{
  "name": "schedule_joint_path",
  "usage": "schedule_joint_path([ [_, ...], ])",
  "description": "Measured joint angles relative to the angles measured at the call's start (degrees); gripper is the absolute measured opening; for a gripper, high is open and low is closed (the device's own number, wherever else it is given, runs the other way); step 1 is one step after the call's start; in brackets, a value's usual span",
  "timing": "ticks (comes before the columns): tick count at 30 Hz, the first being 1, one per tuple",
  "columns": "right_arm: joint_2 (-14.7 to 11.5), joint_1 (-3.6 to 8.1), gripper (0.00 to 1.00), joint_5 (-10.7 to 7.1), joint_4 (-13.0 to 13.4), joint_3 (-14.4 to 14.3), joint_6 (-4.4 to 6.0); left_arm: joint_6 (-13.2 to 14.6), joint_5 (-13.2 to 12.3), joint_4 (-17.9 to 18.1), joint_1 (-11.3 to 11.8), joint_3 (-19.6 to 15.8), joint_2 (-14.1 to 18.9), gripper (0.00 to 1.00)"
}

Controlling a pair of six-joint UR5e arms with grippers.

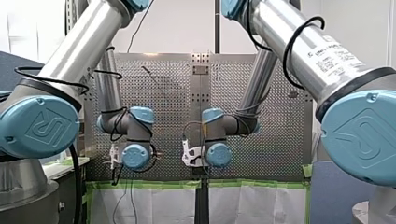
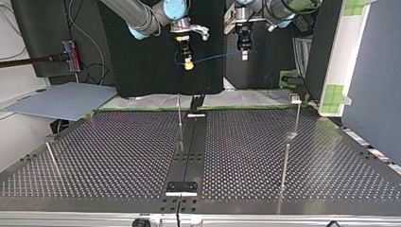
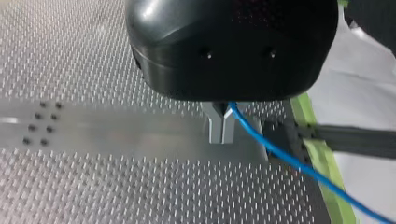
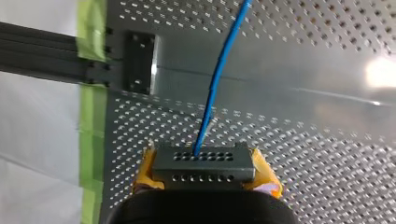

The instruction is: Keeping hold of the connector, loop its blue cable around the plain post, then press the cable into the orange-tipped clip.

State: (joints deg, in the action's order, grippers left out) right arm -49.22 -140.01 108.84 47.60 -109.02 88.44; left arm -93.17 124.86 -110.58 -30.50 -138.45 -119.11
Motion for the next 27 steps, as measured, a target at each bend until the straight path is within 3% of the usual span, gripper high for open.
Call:
schedule_joint_path([
  [5,-2.5,0.43,0.00,-0.88,-1.1,0.9,2.81,-0.5,2.5,-2.8,1.1,0.2,2.8,0.00],
  [10,-5.3,0.68,0.00,-3.32,-3.3,2.7,5.18,-0.6,4.6,-5.4,1.6,1.5,5.4,0.00],
  [19,-10.2,1.16,0.00,-6.52,-8.1,7.5,5.94,-1.1,9.3,-10.6,1.9,6.0,10.5,0.00],
  [27,-14.8,1.94,0.00,-7.98,-12.7,12.1,6.29,-2.9,10.2,-14.8,1.9,10.2,14.8,0.00],
])
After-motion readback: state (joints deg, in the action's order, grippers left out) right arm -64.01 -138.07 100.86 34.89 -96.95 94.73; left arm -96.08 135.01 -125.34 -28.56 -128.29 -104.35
